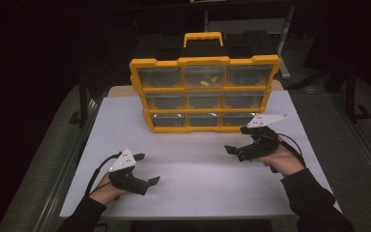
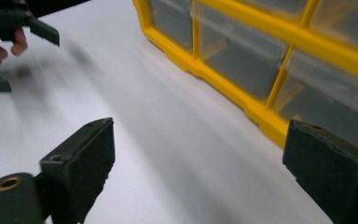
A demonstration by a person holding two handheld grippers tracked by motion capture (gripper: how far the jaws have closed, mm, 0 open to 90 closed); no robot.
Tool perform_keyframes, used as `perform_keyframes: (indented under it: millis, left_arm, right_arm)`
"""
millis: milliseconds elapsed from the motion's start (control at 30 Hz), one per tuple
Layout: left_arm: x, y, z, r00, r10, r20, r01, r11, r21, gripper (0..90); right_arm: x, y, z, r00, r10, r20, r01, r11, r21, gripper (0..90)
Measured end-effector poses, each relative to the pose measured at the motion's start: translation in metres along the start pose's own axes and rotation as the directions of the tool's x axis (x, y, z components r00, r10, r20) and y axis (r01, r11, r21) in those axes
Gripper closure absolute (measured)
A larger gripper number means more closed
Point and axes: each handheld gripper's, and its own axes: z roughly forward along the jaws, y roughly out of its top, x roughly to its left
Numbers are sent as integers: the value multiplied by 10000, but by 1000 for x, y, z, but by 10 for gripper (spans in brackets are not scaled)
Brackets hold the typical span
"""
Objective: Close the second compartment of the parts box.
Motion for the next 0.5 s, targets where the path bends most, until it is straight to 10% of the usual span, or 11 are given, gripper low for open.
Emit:
perform_keyframes:
  millis: [500]
  left_arm:
    - [1,0,-1,10000,3,-43,-3,10000,-38,0]
  right_arm:
    - [-3,-75,7,9975,698,120,-703,9965,460,12]
